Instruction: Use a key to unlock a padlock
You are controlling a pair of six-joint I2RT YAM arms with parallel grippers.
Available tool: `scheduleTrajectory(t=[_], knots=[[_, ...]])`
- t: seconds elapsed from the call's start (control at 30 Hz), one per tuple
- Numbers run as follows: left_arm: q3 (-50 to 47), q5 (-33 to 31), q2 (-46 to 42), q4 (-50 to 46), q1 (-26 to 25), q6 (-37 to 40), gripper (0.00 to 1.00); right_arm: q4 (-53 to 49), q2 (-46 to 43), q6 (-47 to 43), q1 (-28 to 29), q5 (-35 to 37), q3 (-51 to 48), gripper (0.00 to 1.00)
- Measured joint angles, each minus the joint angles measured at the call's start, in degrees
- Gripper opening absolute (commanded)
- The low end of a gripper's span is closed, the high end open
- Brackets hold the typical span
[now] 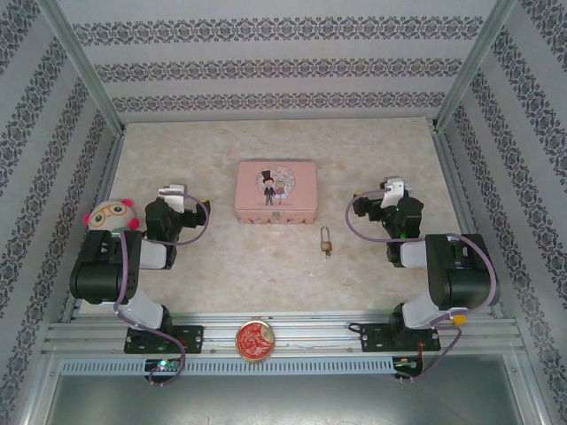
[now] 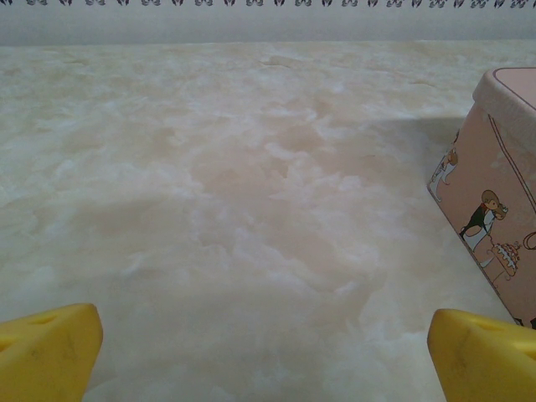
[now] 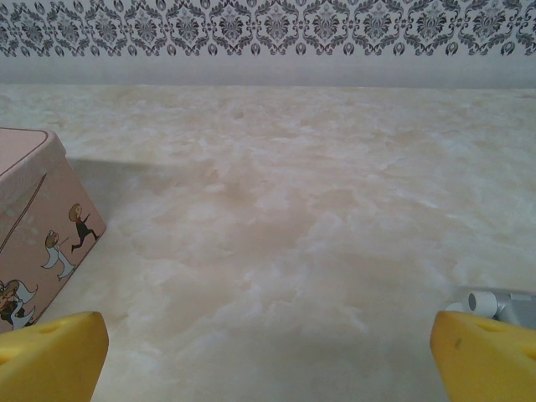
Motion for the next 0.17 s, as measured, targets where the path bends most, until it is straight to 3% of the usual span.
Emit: scheduleTrajectory(t=[0.17], knots=[[0.0, 0.0, 0.0, 0.0, 0.0, 0.0, 0.99, 0.0, 0.0, 0.0, 0.0, 0.0, 0.0, 0.98]])
